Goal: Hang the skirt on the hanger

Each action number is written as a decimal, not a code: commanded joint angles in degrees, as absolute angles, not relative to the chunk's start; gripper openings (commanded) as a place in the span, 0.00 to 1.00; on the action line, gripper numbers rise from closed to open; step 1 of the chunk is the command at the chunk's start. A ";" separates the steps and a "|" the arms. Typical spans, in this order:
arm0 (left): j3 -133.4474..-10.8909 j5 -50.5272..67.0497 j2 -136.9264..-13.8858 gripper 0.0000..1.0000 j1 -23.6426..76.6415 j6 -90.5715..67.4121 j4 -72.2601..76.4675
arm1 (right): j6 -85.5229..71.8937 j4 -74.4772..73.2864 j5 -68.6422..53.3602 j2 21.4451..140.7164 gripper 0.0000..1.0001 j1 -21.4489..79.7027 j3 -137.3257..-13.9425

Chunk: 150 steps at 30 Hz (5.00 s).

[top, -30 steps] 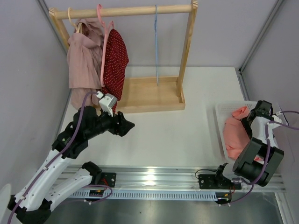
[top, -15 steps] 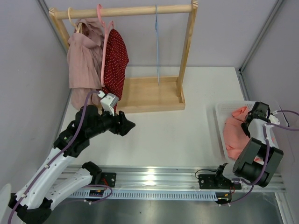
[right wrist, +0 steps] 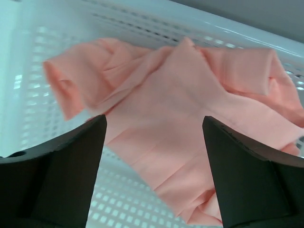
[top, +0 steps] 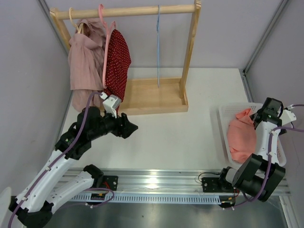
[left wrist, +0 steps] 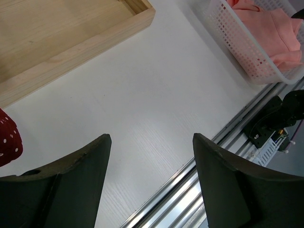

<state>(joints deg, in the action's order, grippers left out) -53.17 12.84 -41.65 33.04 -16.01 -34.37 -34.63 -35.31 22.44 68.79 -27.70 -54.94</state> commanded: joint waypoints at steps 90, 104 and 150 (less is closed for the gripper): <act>-54.05 18.11 -42.63 0.74 33.31 -13.54 -33.93 | -34.99 -49.48 15.04 69.41 0.00 -14.51 -100.16; -55.11 14.06 -42.10 0.73 33.31 -14.59 -34.28 | -38.58 -44.41 -7.90 74.54 0.00 -4.76 -126.85; -34.19 13.37 -39.99 0.78 33.31 -38.85 -23.82 | -57.04 -20.89 40.60 77.62 0.78 79.10 -53.79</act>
<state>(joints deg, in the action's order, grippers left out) -32.99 14.85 -41.10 33.06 -37.54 -25.39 -55.59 -17.98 37.91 82.78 78.70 -54.59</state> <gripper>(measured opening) 0.773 0.766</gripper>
